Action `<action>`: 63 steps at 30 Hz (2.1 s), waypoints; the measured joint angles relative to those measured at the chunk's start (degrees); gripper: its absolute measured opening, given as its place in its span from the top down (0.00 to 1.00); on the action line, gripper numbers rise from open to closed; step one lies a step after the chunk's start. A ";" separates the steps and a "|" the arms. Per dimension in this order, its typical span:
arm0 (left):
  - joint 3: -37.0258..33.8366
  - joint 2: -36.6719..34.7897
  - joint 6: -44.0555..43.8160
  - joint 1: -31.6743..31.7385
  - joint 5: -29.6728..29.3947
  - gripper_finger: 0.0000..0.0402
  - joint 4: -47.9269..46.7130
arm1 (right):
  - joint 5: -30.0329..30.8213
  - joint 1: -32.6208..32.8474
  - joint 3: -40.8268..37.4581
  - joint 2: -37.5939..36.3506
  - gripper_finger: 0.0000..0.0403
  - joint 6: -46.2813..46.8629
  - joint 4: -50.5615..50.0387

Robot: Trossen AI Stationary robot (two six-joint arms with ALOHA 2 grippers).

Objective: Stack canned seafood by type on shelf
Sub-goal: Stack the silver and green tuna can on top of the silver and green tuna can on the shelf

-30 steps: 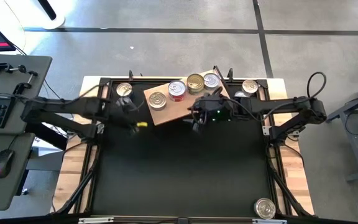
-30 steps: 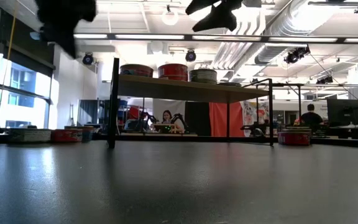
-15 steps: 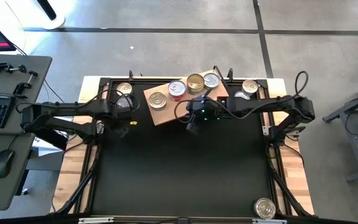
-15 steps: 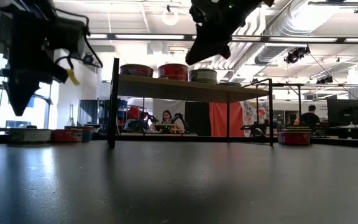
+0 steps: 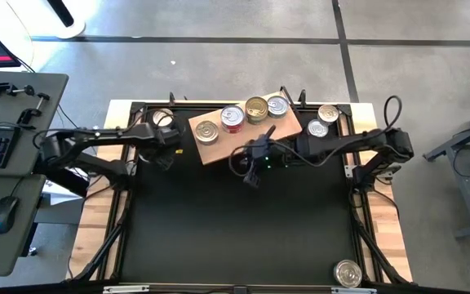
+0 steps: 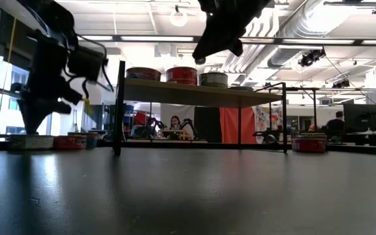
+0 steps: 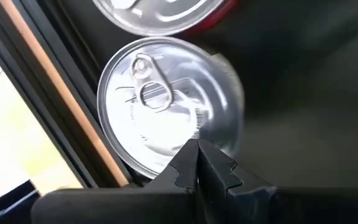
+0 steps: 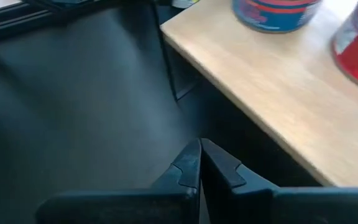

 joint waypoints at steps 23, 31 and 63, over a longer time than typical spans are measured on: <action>-0.01 1.58 -13.30 -13.90 4.13 1.00 -0.05 | 2.21 3.11 0.00 0.00 1.00 -1.51 -1.07; 0.11 1.56 -22.56 -24.43 5.04 1.00 1.30 | 2.15 3.11 0.00 0.00 1.00 -2.47 -1.31; 2.69 13.10 -36.23 -61.70 14.46 1.00 49.01 | -12.24 16.57 -3.16 -7.22 1.00 5.55 -25.89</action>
